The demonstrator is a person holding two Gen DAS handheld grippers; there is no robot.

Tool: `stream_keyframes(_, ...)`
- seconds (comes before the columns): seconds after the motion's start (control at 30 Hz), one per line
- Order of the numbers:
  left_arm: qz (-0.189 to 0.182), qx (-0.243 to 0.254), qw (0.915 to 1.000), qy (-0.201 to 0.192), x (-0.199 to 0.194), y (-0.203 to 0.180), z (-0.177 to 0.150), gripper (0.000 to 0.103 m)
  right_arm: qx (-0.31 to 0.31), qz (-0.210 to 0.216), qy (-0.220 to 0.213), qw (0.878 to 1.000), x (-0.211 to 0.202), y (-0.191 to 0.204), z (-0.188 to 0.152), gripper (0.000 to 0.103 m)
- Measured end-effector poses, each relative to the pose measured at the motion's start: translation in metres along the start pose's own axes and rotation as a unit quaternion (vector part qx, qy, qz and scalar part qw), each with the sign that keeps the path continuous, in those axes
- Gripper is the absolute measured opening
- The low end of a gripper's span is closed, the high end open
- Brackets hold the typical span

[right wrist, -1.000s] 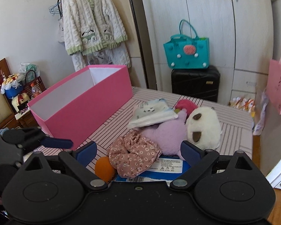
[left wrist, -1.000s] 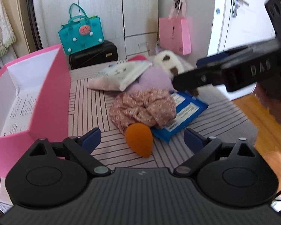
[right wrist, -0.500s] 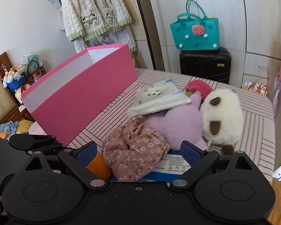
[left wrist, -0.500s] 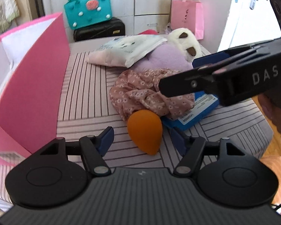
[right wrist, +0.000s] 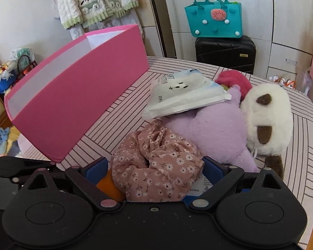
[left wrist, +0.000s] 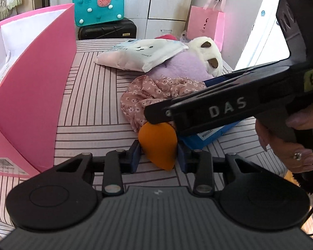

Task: Organize soft objects
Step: 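Close right tool on the scrunchie while left tool grips the orange sponge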

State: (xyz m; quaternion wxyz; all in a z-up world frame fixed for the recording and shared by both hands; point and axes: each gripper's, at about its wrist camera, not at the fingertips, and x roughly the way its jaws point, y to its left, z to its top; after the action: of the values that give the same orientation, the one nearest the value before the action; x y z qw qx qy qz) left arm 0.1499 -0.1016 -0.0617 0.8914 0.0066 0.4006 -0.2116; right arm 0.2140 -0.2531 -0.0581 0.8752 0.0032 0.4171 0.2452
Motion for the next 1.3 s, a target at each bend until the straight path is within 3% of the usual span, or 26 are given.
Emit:
stream_keyframes(0.03,-0.001,-0.002,1.0000,0.001,0.001,0.001,0.000,0.035,-0.003,0.000,-0.001,1.000,0.001,0.002,0.000,0.096)
stream_keyframes(0.13,-0.011,-0.008,0.9999,0.002,-0.001,0.005,0.000,0.034,-0.006,0.007,-0.003,1.000,-0.001,0.004,0.000,0.078)
stream_keyframes(0.2,-0.018,-0.009,0.9998,0.004,-0.001,0.007,0.000,0.034,0.008,0.010,0.007,1.000,0.000,0.000,0.001,0.053)
stream_keyframes(0.23,-0.021,-0.007,0.9998,0.003,-0.002,0.007,-0.001,0.034,0.011,0.005,0.009,1.000,0.001,-0.002,0.002,0.049)
stream_keyframes(0.3,-0.029,-0.006,0.9995,0.007,-0.002,0.009,-0.001,0.034,0.016,0.003,0.006,1.000,0.000,-0.008,0.001,0.030)
stream_keyframes(0.4,-0.033,-0.004,0.9993,0.015,-0.002,0.011,-0.001,0.034,0.013,0.006,0.004,1.000,-0.005,-0.010,0.000,0.019)
stream_keyframes(0.93,-0.061,0.038,0.9962,0.050,-0.028,0.010,0.007,0.034,-0.013,-0.002,-0.012,1.000,-0.043,0.013,-0.007,0.016)
stream_keyframes(1.3,-0.080,0.066,0.9904,0.091,-0.061,0.018,0.012,0.034,-0.043,0.022,-0.005,0.999,-0.074,0.042,-0.013,0.016)
